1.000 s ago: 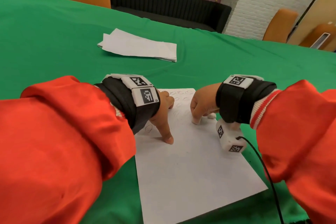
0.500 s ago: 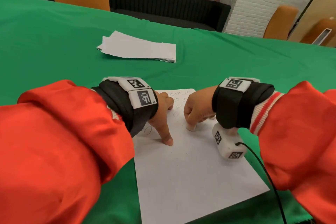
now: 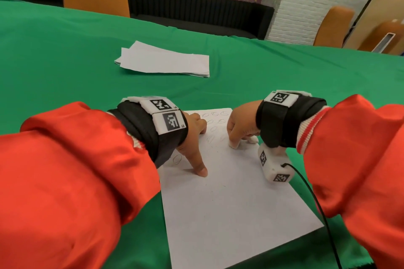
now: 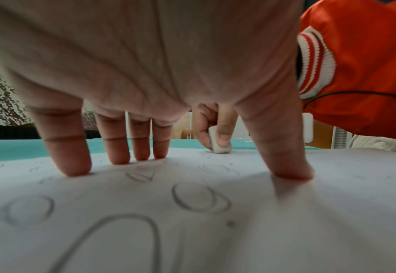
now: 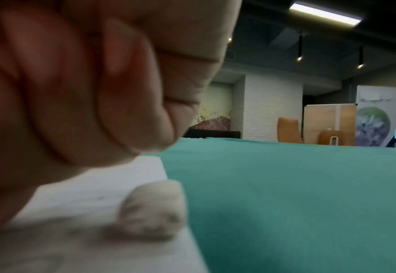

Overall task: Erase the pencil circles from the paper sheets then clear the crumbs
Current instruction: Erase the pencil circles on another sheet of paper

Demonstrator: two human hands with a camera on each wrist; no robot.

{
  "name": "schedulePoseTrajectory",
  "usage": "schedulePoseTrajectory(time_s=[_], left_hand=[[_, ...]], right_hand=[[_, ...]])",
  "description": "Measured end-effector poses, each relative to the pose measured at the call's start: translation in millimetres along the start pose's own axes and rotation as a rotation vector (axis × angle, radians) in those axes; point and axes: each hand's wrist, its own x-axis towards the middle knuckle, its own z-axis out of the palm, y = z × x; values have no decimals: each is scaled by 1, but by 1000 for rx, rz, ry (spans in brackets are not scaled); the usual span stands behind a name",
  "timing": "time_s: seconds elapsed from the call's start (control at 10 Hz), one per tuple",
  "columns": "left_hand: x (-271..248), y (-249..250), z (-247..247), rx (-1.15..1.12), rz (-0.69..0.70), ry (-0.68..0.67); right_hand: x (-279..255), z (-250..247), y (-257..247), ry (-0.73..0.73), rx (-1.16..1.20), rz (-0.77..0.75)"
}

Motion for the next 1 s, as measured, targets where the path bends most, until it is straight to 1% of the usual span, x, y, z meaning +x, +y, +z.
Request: schedulePoseTrajectory(time_s=[0.1,0.2,0.3,0.4,0.5,0.6,0.7,0.8,0.9,1.0], left_hand=[[0,-1,0,5,1,-2],[0,0,0,4,0,-4],[-1,0,0,-3,-1,1],[0,0,0,0,-1,-3],[0,-1,0,0,-2,-5],[-1,0,0,-5,-3,0],[-1,-1,0,-4,-2,-3],[0,-1,0,4,-3,-12],[-1,-1,0,2,-4,-11],[-1,-1,0,4,-3,-10]], right_hand=[[0,6,-8,-32,-14,-83],[-3,6,-3,-65,38,-71],[-3,4,7,-19,10,-12],[-2,8,0,-19,-9,-57],[-2,9,-5,-55,32,-83],[-3,4,4,-13,9,-21],[-2,7,2,13,-39,-38],[-3,12,-6,-32,-2,-91],[-4,9,0,-36,37,-49],[-4,7,7,8,39,-12]])
